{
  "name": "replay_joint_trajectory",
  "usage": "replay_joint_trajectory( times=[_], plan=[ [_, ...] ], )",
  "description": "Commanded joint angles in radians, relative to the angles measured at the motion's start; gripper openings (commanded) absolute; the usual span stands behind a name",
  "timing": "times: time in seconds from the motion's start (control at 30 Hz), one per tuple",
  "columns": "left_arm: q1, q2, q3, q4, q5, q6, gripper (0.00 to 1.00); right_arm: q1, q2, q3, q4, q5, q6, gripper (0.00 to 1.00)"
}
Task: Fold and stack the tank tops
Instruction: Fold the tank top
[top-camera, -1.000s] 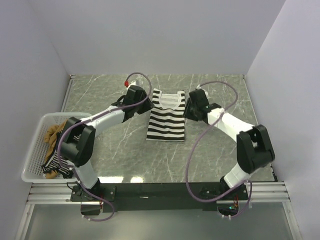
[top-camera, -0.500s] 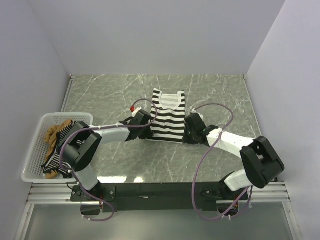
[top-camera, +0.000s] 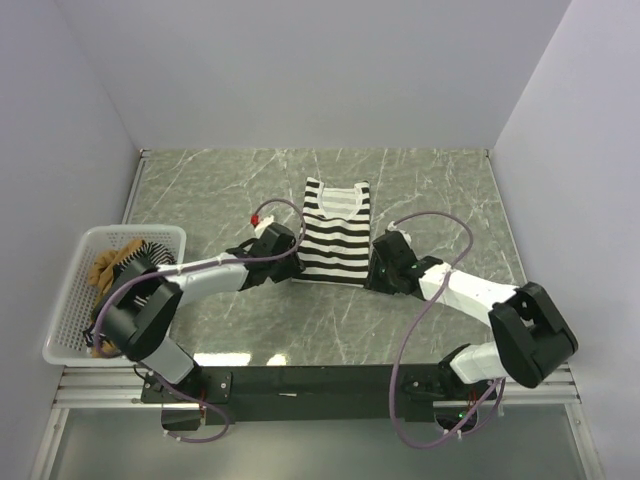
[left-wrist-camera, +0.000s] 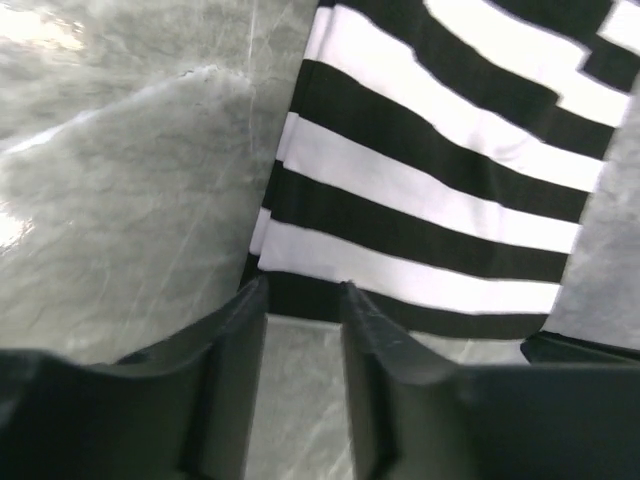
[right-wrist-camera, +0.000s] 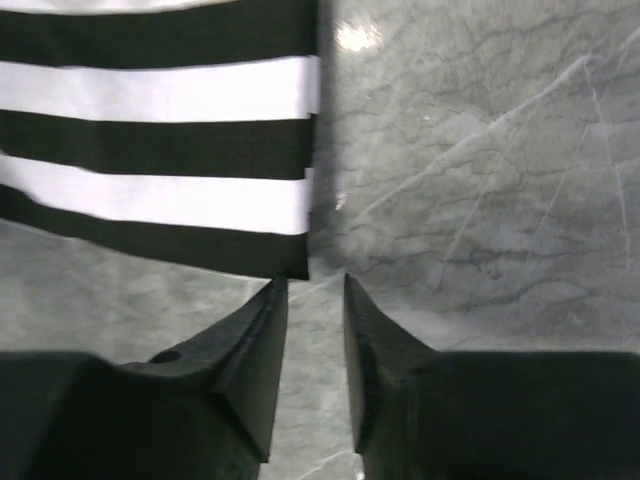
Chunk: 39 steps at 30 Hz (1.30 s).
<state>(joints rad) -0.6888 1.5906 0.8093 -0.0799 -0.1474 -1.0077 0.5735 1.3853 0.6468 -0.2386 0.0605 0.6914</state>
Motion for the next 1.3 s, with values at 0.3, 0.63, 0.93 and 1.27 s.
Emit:
replay_joint_trajectory(
  times=[0.3, 0.63, 0.93, 1.27],
  plan=[
    [0.043, -0.052, -0.075, 0.049, 0.092, -0.006, 0.48, 0.006, -0.106, -0.007, 0.033, 0.002, 0.071, 0.46],
    [0.043, 0.015, -0.094, 0.072, 0.083, -0.035, 0.48, 0.005, 0.007, -0.004, 0.126, -0.004, 0.100, 0.47],
    [0.040, 0.046, -0.122, 0.103, 0.034, -0.048, 0.34, 0.005, 0.046, -0.016, 0.156, 0.027, 0.111, 0.43],
    [0.014, 0.029, -0.084, 0.052, 0.019, -0.011, 0.01, 0.005, 0.058, 0.024, 0.105, 0.099, 0.057, 0.10]
  ],
)
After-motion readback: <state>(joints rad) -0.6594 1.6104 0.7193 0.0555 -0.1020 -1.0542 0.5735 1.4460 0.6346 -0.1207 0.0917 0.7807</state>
